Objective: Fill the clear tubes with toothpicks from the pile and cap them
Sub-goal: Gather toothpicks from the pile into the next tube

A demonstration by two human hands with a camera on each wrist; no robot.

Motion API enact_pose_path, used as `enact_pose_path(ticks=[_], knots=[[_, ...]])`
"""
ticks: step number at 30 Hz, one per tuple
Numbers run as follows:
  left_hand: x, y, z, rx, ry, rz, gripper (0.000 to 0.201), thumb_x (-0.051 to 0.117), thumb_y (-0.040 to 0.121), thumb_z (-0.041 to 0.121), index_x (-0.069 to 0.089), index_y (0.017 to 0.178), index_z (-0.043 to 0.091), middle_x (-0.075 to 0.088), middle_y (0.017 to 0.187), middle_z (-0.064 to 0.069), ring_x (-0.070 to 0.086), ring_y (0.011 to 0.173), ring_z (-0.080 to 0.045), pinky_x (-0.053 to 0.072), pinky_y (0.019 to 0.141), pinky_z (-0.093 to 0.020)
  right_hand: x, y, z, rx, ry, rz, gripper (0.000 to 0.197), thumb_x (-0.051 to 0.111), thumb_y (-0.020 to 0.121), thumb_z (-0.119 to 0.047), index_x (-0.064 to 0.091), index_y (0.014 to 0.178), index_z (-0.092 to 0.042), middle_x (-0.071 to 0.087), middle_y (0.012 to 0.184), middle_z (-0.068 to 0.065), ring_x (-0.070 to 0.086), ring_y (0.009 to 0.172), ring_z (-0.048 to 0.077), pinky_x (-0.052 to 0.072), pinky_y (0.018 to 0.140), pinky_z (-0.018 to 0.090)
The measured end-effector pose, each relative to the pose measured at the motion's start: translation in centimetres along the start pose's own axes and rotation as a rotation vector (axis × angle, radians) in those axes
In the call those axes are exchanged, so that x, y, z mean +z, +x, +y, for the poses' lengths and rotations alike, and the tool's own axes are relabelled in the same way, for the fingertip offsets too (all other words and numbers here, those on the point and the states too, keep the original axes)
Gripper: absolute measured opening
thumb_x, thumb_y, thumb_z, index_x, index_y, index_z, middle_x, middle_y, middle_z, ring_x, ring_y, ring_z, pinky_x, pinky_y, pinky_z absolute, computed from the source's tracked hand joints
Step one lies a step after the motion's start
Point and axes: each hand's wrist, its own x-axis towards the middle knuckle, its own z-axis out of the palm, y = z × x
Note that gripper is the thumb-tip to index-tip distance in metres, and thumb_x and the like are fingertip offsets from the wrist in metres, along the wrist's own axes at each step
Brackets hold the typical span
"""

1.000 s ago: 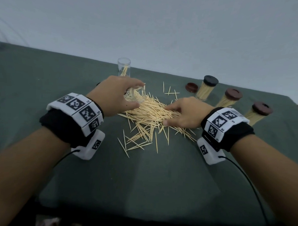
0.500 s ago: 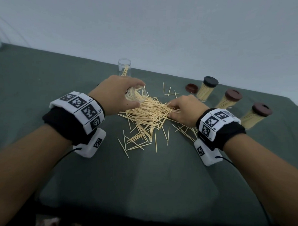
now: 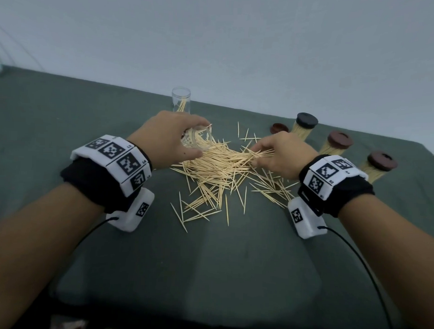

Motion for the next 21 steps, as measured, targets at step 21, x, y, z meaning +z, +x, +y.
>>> enact_pose_path(ticks=[21], knots=[[0.1,0.3,-0.4,-0.078,0.001,0.023,0.057,0.077,0.075,0.042,0.059,0.128,0.032,0.066,0.117,0.010,0.055,0.092,-0.008,0.050,0.090,-0.034,-3.2,-0.4,-1.1,-0.125,0.186,0.091,0.020,0.072,0.083,-0.040,0.075,0.103,-0.037,0.061,0.064,-0.036,0.056,0.061,-0.015,0.039,0.057,0.006]])
